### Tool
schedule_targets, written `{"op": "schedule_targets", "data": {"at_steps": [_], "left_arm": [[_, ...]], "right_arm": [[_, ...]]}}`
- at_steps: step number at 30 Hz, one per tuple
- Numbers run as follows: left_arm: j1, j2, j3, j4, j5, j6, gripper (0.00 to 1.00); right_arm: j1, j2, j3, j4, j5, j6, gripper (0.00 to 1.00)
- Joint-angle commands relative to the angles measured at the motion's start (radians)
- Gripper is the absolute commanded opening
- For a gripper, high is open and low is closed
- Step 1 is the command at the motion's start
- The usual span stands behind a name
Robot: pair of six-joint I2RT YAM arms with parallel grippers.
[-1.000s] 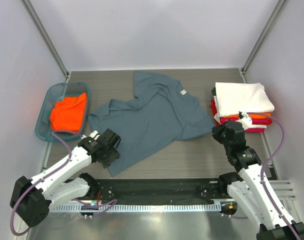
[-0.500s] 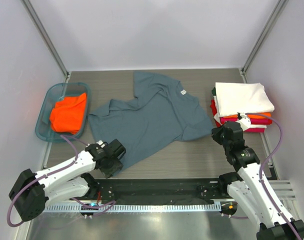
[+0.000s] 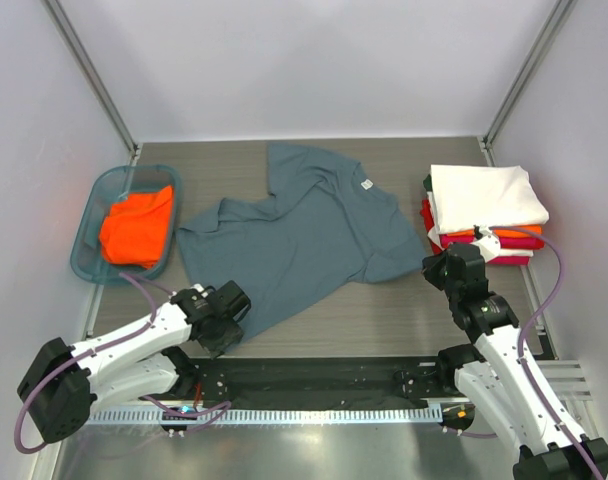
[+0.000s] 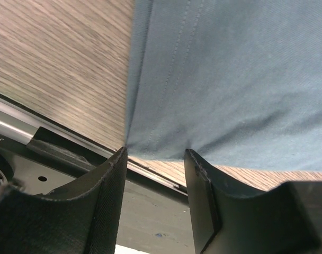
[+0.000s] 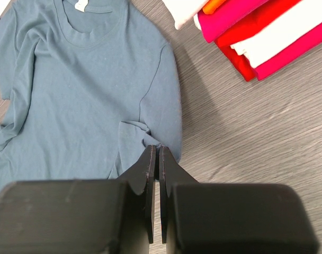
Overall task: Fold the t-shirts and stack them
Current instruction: Flatten the tshirt out
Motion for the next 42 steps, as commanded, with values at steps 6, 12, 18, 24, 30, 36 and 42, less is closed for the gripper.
{"op": "schedule_targets", "data": {"at_steps": [6, 12, 18, 24, 30, 36, 42], "left_arm": [[-0.003, -0.005, -0.038, -0.003, -0.004, -0.022, 0.42], [-0.004, 0.030, -0.067, 0.071, 0.017, -0.007, 0.12], [-0.004, 0.012, -0.044, 0.065, -0.020, 0.018, 0.00], [0.008, -0.015, 0.040, 0.031, -0.066, 0.053, 0.00], [0.089, -0.028, 0.086, 0.014, -0.064, 0.137, 0.00], [0.218, -0.018, 0.152, 0.063, -0.006, 0.272, 0.00], [0.354, 0.070, 0.276, 0.089, 0.045, 0.428, 0.00]], "right_arm": [[-0.002, 0.001, 0.004, 0.040, 0.017, 0.002, 0.01], [-0.002, 0.001, -0.002, 0.043, 0.011, 0.014, 0.01], [-0.004, 0.012, 0.012, 0.047, -0.012, -0.007, 0.01], [-0.002, 0.041, 0.030, 0.070, -0.062, -0.055, 0.01], [-0.002, 0.065, 0.056, 0.084, -0.098, -0.108, 0.01], [-0.002, 0.113, 0.094, 0.125, -0.107, -0.180, 0.01], [-0.002, 0.240, 0.192, 0.156, -0.145, -0.254, 0.01]]}}
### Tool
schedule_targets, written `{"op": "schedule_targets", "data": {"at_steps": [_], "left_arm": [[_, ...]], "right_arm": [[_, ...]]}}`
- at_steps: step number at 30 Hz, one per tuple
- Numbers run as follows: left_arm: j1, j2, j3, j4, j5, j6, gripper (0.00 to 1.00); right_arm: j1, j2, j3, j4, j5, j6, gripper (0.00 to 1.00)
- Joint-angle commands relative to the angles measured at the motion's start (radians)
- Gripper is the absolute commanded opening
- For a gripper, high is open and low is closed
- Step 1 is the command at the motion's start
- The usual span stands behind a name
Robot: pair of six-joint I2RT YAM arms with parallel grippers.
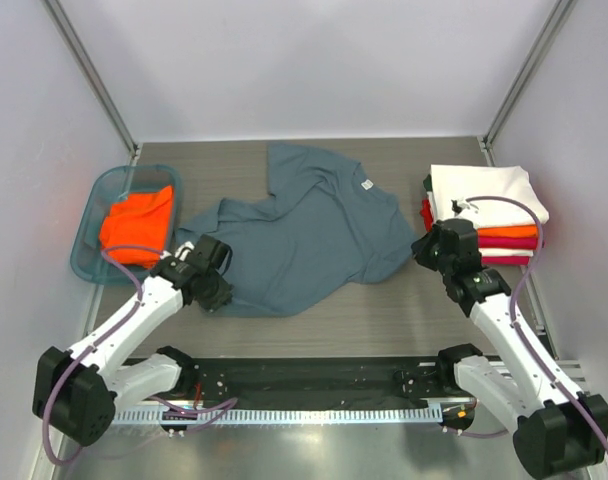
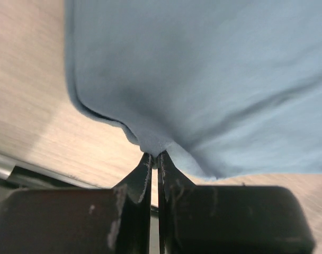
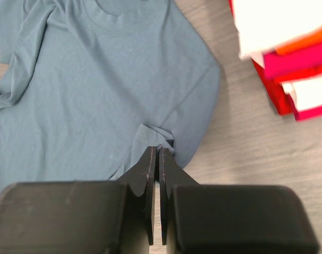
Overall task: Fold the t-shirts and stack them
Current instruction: Flatten the tshirt out
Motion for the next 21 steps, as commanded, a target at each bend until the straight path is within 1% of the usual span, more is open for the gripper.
{"op": "schedule_targets", "data": {"at_steps": [1, 7, 13, 19, 20, 21], "left_arm": [[0.082, 0.054, 0.082, 0.049, 0.036, 0.130, 0.00], [0.175, 0.124, 0.203, 0.103, 0.085, 0.188, 0.00], [0.241, 0.246, 0.340, 0.143, 0.119, 0.219, 0.00], [0.310, 0.374, 0.482, 0.170, 0.162, 0.223, 0.00], [0.320, 0.387, 0.536, 0.169, 0.179, 0.223, 0.00], [0.340, 0.411, 0.571, 0.160, 0.190, 0.222, 0.00]], "right_arm": [[-0.002, 0.068, 0.107, 0.071, -0.028, -0.082, 0.01], [-0.002, 0.180, 0.252, 0.085, -0.028, -0.096, 0.01], [-0.002, 0.294, 0.410, 0.093, -0.024, -0.091, 0.01], [-0.004, 0.383, 0.628, 0.093, 0.044, -0.107, 0.01], [-0.002, 0.406, 0.662, 0.091, 0.050, -0.110, 0.01], [-0.002, 0.417, 0.731, 0.090, 0.056, -0.111, 0.01]]}}
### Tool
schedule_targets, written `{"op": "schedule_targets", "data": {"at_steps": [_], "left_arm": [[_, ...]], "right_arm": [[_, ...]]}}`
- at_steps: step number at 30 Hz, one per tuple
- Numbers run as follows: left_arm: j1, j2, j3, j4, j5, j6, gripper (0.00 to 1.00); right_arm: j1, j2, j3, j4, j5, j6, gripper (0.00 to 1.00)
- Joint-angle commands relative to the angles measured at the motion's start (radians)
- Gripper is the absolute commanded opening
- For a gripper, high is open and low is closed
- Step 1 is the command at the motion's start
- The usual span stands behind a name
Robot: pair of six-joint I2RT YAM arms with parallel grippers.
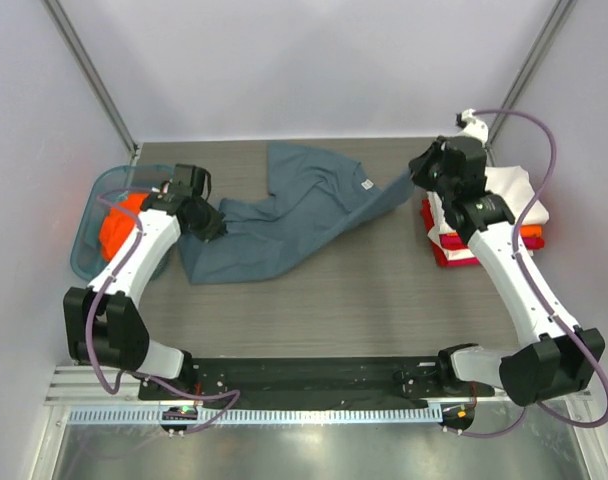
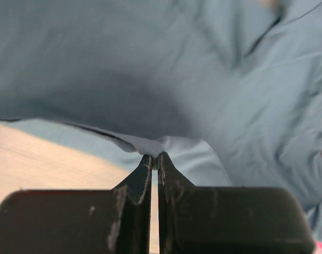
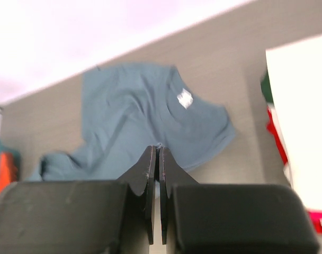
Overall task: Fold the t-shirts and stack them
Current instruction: Flatten the tshirt out
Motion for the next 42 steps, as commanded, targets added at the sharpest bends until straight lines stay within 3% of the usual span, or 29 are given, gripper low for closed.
{"op": "schedule_targets", "data": {"at_steps": [1, 5, 12, 21, 29, 35, 42], "left_arm": [[0.047, 0.037, 0.146, 0.028, 0.052, 0.020, 0.00], [0.093, 0.061, 0.384, -0.019, 0.109, 0.025, 0.00], [0.123, -0.015, 0.667, -0.094, 0.147, 0.051, 0.00], [0.123, -0.375, 0.669, 0.104, 0.180, 0.061, 0.00], [0.121, -0.394, 0.782, 0.063, 0.168, 0.035, 0.00], [0.123, -0.390, 0.659, 0.035, 0.112, 0.008, 0.00], [0.121, -0.399, 0.283, 0.122, 0.014, -0.015, 0.00]], "right_arm": [[-0.004, 0.020, 0.181, 0.052, 0.048, -0.031, 0.01], [-0.004, 0.045, 0.388, 0.049, 0.023, -0.062, 0.01], [-0.004, -0.039, 0.570, 0.049, -0.102, -0.111, 0.01], [-0.002, -0.384, 0.576, 0.092, -0.205, -0.129, 0.01], [-0.002, -0.481, 0.636, 0.121, -0.161, -0.180, 0.01], [-0.002, -0.426, 0.630, 0.075, -0.090, -0.171, 0.01], [-0.002, -0.386, 0.319, 0.066, -0.018, -0.059, 0.01]]}}
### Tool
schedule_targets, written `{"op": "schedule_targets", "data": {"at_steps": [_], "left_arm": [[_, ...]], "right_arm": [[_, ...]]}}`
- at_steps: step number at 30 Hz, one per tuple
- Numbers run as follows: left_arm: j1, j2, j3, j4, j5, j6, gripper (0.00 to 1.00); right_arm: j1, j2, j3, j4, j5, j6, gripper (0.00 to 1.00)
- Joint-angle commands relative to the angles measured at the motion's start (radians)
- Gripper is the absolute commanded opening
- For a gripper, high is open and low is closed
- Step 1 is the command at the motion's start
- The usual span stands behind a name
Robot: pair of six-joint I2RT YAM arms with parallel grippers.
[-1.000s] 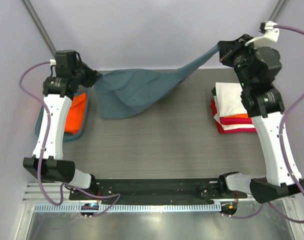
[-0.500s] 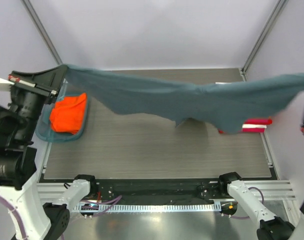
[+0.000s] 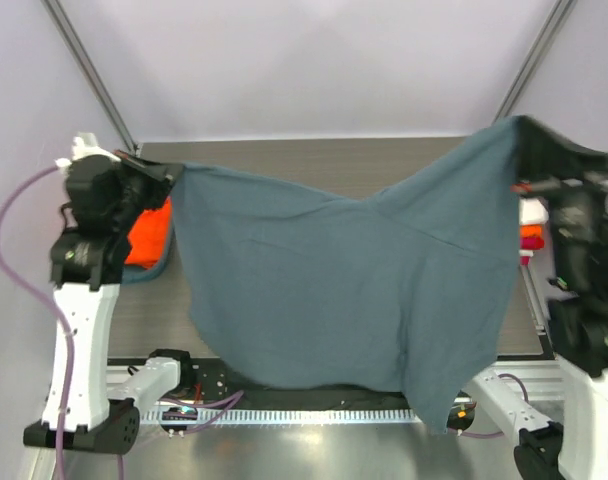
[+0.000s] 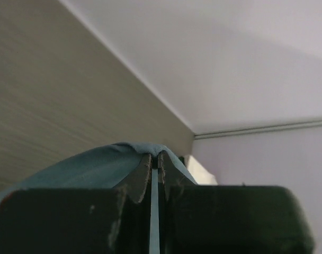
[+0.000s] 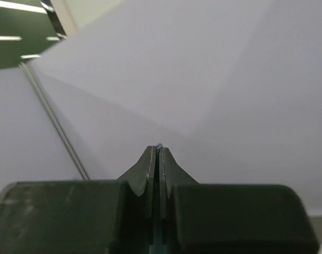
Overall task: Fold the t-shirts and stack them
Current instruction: Flatten the tshirt out
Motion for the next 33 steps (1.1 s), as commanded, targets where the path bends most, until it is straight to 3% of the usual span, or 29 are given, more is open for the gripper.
{"op": "schedule_targets", "data": {"at_steps": [1, 2, 5, 8, 11, 13, 17, 19, 22, 25, 26, 28, 29, 33], "left_arm": [[0.003, 0.017, -0.183, 0.088, -0.073, -0.024, 0.00], [0.004, 0.020, -0.277, 0.118, -0.073, -0.046, 0.00], [0.006, 0.087, -0.373, 0.246, -0.072, -0.081, 0.00], [0.006, 0.214, -0.332, 0.288, -0.075, -0.078, 0.00], [0.023, 0.372, -0.141, 0.293, -0.046, -0.061, 0.00], [0.053, 0.456, 0.075, 0.265, 0.019, -0.057, 0.00], [0.125, 0.639, 0.456, 0.247, 0.146, -0.072, 0.00], [0.150, 0.682, 0.650, 0.247, 0.178, -0.075, 0.00], [0.182, 0.739, 0.768, 0.247, 0.218, -0.116, 0.00], [0.187, 0.710, 0.672, 0.312, 0.223, -0.114, 0.00], [0.187, 0.690, 0.527, 0.378, 0.215, -0.113, 0.00], [0.188, 0.634, 0.365, 0.453, 0.206, -0.115, 0.00], [0.191, 0.618, 0.299, 0.487, 0.200, -0.115, 0.00], [0.195, 0.538, -0.062, 0.495, 0.186, -0.058, 0.00]], "right_arm": [[-0.002, 0.083, -0.134, -0.033, 0.060, 0.074, 0.01], [-0.002, 0.097, -0.163, -0.033, 0.068, 0.083, 0.01], [-0.004, 0.178, -0.240, -0.005, 0.086, 0.102, 0.01], [-0.004, 0.308, -0.192, 0.022, 0.089, 0.094, 0.01], [-0.005, 0.455, -0.027, 0.024, 0.095, 0.076, 0.01], [-0.016, 0.571, 0.143, 0.010, 0.085, 0.080, 0.01], [-0.115, 0.750, 0.581, -0.057, -0.018, 0.128, 0.01], [-0.152, 0.797, 0.703, -0.057, -0.108, 0.168, 0.01], [-0.202, 0.856, 0.846, -0.057, -0.187, 0.229, 0.01], [-0.237, 0.804, 0.720, -0.050, -0.231, 0.232, 0.01], [-0.237, 0.778, 0.553, -0.032, -0.239, 0.232, 0.01], [-0.240, 0.665, 0.359, 0.059, -0.251, 0.247, 0.01], [-0.243, 0.620, 0.184, 0.085, -0.253, 0.255, 0.01], [-0.248, 0.448, -0.165, 0.143, -0.236, 0.268, 0.01]]}}
